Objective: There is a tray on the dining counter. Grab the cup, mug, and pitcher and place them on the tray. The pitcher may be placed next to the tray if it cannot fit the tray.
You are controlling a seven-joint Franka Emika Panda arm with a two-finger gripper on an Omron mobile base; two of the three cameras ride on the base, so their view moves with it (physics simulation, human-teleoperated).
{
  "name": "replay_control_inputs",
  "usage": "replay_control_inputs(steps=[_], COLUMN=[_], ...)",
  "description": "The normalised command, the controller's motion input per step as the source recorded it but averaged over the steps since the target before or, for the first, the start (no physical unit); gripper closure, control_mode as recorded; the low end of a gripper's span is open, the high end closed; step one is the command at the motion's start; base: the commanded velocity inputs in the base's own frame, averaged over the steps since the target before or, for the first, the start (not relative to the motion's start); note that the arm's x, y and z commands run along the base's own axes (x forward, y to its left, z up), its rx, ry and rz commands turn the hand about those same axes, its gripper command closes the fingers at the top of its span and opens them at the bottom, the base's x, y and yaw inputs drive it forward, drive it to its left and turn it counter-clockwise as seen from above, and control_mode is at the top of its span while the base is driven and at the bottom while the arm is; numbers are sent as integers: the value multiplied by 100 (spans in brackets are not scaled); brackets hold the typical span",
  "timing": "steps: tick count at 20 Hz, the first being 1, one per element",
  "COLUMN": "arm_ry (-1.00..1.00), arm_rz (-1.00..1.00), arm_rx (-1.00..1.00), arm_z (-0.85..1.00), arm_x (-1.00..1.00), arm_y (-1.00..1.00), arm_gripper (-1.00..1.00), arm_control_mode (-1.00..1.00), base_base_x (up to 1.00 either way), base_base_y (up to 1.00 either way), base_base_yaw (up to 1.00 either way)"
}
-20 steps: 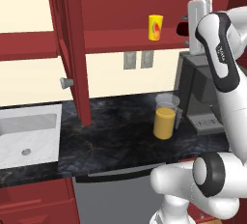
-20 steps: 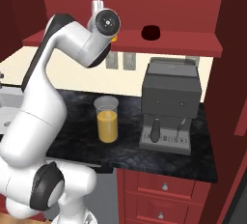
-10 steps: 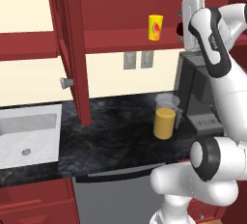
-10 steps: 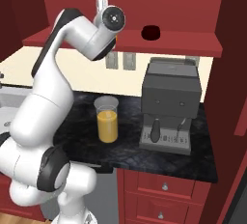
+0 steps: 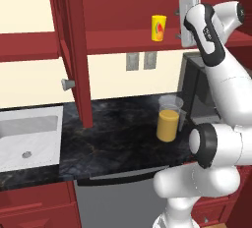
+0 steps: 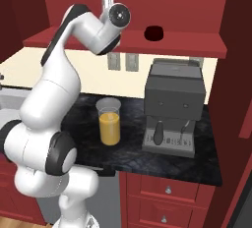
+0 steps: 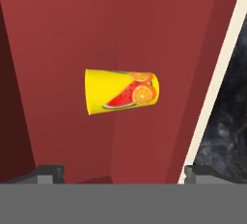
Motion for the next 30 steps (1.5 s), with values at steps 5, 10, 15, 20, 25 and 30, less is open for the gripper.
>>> replay_control_inputs(steps=[5, 10, 15, 20, 25, 30], arm_ry=[0, 0, 0, 0, 0, 0], arm_rz=[0, 1, 0, 0, 0, 0], arm_rx=[0, 0, 0, 0, 0, 0], arm_z=[0, -8, -14, -11, -1, 0], arm_x=[41, 36, 32, 37, 37, 29], arm_y=[0, 0, 0, 0, 0, 0], arm_gripper=[-100, -100, -100, -100, -100, -100], arm_control_mode=[-100, -100, -100, -100, -100, -100], base_base_x=[0, 0, 0, 0, 0, 0], base_base_y=[0, 0, 0, 0, 0, 0], base_base_yaw=[0, 0, 0, 0, 0, 0])
